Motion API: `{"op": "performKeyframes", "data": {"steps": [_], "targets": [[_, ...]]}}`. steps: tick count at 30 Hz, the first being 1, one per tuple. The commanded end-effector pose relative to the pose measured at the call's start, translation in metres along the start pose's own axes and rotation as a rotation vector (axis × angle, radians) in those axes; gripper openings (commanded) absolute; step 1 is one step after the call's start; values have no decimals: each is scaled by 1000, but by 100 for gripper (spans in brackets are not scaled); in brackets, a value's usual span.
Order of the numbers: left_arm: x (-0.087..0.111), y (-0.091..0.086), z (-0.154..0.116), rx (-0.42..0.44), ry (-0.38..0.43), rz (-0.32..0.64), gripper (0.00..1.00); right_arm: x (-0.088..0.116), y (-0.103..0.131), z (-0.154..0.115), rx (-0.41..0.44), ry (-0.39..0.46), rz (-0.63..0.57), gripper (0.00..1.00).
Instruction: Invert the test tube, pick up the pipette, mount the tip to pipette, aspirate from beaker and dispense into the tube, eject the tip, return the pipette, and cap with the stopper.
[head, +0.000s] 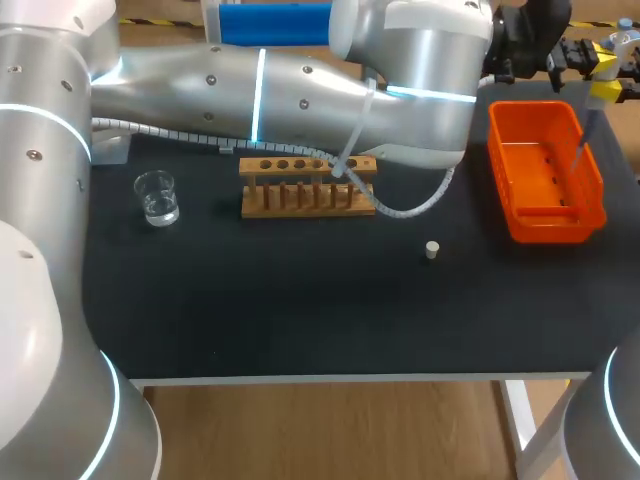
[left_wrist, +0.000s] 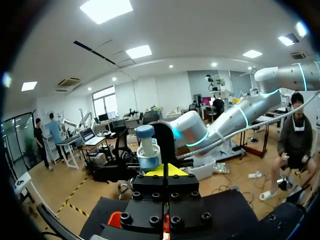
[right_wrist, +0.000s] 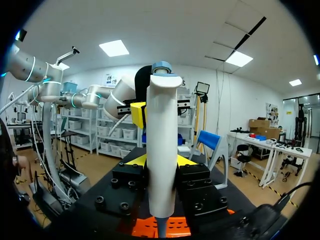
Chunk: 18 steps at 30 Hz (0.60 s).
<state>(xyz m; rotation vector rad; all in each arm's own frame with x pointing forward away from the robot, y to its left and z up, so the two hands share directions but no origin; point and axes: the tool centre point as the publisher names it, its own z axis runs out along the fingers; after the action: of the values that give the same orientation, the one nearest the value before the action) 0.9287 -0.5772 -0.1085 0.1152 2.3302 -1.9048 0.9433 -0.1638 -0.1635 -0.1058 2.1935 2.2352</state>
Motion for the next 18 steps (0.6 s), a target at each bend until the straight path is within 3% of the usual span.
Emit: {"op": "performKeyframes", "data": {"steps": [1,8,18], "targets": [[4,1,0,147,-116,3,0,1,0,0,2,1,0,0],[7,-16,-4,162,-127,16,0,1,0,0,2,1,0,0],[6,-23,-9,151,-144,27,0,1,0,0,2,1,0,0]]}}
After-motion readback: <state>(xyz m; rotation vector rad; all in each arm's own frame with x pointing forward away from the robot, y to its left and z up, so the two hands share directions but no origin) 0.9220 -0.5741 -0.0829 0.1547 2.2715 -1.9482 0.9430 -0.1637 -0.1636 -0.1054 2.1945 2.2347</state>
